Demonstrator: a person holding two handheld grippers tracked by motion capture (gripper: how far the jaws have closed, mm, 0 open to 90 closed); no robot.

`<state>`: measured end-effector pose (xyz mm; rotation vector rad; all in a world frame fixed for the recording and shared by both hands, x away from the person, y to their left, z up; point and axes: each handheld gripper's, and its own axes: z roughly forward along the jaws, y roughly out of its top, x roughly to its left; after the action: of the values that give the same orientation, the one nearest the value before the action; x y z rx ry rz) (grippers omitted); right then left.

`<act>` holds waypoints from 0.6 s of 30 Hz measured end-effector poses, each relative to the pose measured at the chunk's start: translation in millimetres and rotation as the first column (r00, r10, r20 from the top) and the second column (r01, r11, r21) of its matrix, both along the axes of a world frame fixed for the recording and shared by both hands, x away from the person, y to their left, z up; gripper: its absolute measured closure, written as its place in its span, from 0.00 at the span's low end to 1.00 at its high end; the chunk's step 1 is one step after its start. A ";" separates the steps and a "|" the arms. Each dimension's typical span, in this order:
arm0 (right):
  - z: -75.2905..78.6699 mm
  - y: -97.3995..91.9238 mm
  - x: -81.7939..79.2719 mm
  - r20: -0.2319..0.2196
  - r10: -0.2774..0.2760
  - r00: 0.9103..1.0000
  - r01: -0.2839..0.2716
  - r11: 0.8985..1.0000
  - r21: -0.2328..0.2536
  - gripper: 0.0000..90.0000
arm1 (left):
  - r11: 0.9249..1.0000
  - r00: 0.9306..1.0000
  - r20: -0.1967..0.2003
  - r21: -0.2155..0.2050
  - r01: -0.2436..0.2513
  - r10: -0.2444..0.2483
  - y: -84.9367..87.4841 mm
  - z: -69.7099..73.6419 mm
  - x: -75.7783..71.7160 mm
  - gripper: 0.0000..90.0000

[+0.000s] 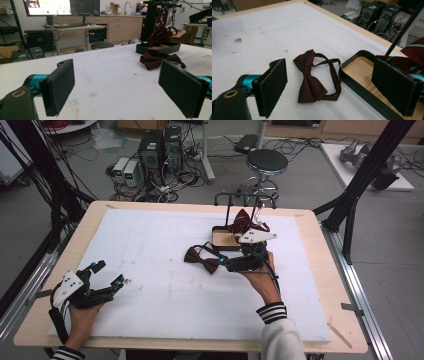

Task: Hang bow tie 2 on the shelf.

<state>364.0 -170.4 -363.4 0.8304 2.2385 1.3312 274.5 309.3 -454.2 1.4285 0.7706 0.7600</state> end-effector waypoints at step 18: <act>-9.6 28.8 28.8 -0.091 0.070 0.993 -0.078 0.993 -0.089 0.16 | 1.000 1.000 -0.002 0.000 0.001 -0.001 0.6 0.1 0.4 0.16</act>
<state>392.8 -141.6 -373.0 0.7944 2.4015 1.2350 274.9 309.9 -454.2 1.4293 0.7713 0.7583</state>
